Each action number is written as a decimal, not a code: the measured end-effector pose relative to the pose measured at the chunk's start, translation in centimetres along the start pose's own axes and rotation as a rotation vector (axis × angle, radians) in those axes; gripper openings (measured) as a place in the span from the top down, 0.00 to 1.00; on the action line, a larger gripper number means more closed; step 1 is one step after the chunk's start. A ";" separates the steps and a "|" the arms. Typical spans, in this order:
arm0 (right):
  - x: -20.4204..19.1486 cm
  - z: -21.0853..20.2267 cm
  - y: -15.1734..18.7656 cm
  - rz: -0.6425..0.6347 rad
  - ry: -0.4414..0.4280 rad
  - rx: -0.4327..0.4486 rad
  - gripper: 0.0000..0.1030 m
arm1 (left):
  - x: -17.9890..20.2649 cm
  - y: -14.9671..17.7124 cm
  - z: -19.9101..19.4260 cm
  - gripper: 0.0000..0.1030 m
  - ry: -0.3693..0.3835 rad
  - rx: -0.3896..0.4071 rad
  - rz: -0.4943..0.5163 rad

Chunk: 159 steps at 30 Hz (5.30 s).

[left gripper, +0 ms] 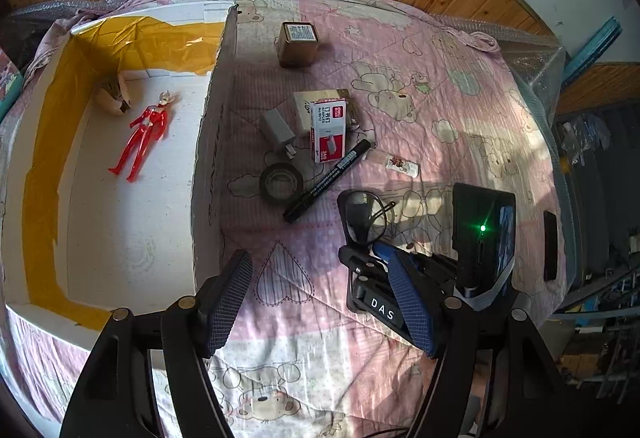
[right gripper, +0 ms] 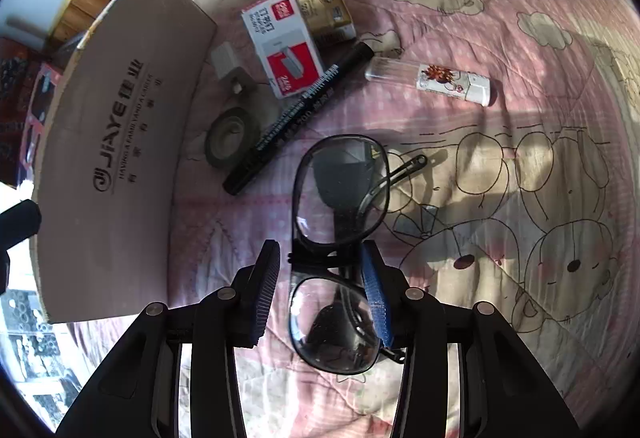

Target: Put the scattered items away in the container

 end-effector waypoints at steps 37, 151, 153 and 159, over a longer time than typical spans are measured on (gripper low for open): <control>8.9 -2.8 1.2 0.242 -0.084 0.027 0.61 | 1.5 -4.1 14.6 0.87 -0.062 -0.114 0.171; -21.1 -12.5 1.3 -0.420 -0.135 0.103 0.60 | -12.7 5.5 -12.1 0.86 -0.098 0.289 -0.179; -21.3 -12.3 1.1 -0.423 -0.135 0.102 0.60 | -13.0 5.3 -12.2 0.86 -0.100 0.292 -0.185; -21.8 -12.0 0.5 -0.427 -0.138 0.098 0.60 | -14.2 4.6 -12.4 0.86 -0.101 0.300 -0.211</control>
Point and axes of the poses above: each gripper's, at about its wrist camera, not at the fingertips, and z roughly the way its jaws point, x to its right, y to its underside, the point moved 3 cm from there along z, roughly the way its jaws point, and after that the axes turned 4 degrees about y, right-handed, at the moved point
